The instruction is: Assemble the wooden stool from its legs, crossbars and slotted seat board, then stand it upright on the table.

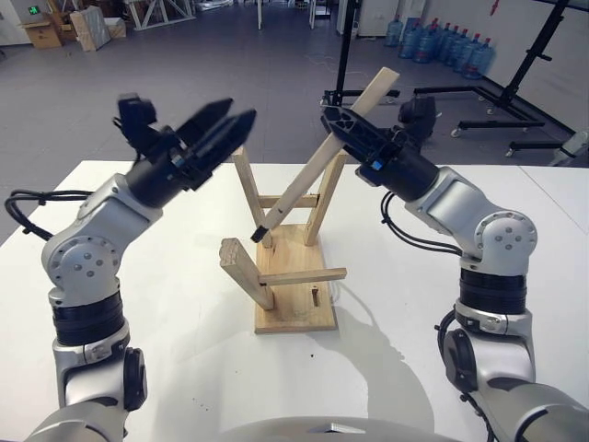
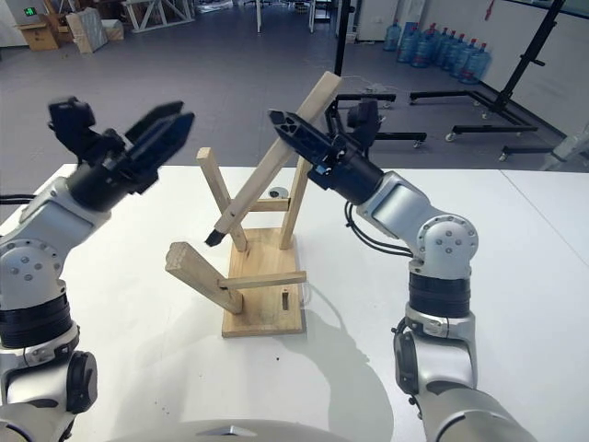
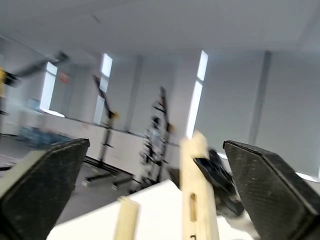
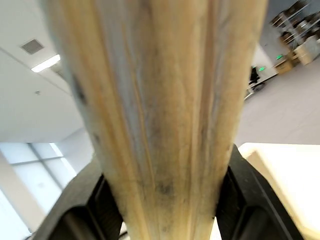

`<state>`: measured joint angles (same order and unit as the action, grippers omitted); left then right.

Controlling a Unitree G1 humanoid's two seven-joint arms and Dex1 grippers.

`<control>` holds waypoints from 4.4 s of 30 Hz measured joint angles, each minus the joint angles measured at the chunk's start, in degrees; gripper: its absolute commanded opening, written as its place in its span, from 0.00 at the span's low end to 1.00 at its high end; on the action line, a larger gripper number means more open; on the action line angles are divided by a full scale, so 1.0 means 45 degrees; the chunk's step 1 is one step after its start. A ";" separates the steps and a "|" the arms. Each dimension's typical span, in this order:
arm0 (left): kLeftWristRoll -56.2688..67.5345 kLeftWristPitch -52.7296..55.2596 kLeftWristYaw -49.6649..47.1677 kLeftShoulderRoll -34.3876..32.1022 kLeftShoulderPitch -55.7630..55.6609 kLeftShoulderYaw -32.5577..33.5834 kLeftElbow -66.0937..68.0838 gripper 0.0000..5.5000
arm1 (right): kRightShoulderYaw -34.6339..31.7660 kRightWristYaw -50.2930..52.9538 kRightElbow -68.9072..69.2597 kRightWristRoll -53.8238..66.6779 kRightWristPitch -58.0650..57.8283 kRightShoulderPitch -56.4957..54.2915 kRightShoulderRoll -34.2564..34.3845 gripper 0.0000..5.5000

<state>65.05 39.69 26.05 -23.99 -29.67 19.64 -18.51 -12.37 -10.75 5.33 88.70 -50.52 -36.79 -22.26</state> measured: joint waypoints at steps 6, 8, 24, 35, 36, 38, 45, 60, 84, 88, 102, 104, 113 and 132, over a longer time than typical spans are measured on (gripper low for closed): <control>0.0640 -0.0220 -0.1992 0.0237 0.1392 0.0957 -0.1138 0.98 | -0.1192 -0.2694 -0.0445 -0.2049 0.0131 0.0943 -0.2297 0.37; 0.0685 -0.0273 -0.2394 0.0280 0.2153 0.1053 -0.1464 0.98 | -0.1251 -0.3814 -0.0256 -0.2887 0.0321 0.1870 -0.2544 0.37; 0.0145 -0.0904 -0.3096 0.0469 0.3407 0.0919 -0.1334 0.98 | -0.1509 -0.8821 -0.0297 -0.7079 0.3711 0.5457 -0.2319 0.37; 0.0151 -0.0871 -0.2882 0.0387 0.3481 0.0637 -0.1031 0.98 | -0.1642 -1.2420 0.0675 -0.6574 0.4390 0.7661 -0.1692 0.37; 0.0151 -0.0869 -0.2867 0.0384 0.3481 0.0600 -0.0987 0.98 | -0.1520 -1.2590 0.0642 -0.6740 0.4524 0.7729 -0.1590 0.37; 0.0146 -0.0863 -0.2832 0.0374 0.3478 0.0570 -0.0812 0.98 | -0.1152 -1.2912 0.0447 -0.7035 0.4802 0.7771 -0.1380 0.37; 0.0146 -0.0866 -0.2829 0.0366 0.3452 0.0338 -0.0802 0.98 | -0.0071 -1.2992 -0.0257 -0.8423 0.6175 0.6948 -0.0419 0.37; 0.0146 -0.0877 -0.2883 0.0455 0.3452 0.0090 -0.0839 0.98 | 0.0777 -1.3875 -0.1576 -0.9551 0.7339 0.6261 -0.0125 0.37; 0.0019 -0.0925 -0.2815 0.0655 0.3457 -0.0058 -0.0866 0.98 | 0.0624 -1.4077 -0.1623 -0.9333 0.6554 0.5061 -0.0469 0.37; 0.0001 -0.0925 -0.2797 0.0668 0.3457 -0.0058 -0.0866 0.98 | 0.0842 -1.4332 -0.1963 -0.9842 0.6779 0.5069 -0.0541 0.37; -0.0049 -0.0926 -0.2786 0.0753 0.3469 -0.0167 -0.0867 0.98 | 0.1206 -1.4862 -0.2494 -1.0219 0.7348 0.4948 -0.0601 0.37; -0.0051 -0.0926 -0.2786 0.0755 0.3469 -0.0170 -0.0868 0.98 | 0.1212 -1.4863 -0.2509 -1.0217 0.7342 0.4930 -0.0623 0.37; -0.0060 -0.0933 -0.2780 0.0773 0.3469 -0.0185 -0.0868 0.98 | 0.1302 -1.5290 -0.2499 -1.0208 0.6900 0.4440 -0.0928 0.37; -0.0130 -0.1135 -0.2638 0.1015 0.3491 -0.0432 -0.1073 0.98 | 0.1870 -1.5184 -0.2712 -1.0604 0.7152 0.4140 -0.0640 0.37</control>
<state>64.46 34.58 14.17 -19.42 -13.96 17.70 -23.33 -3.95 -79.08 -6.87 40.99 -18.34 -18.16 -25.14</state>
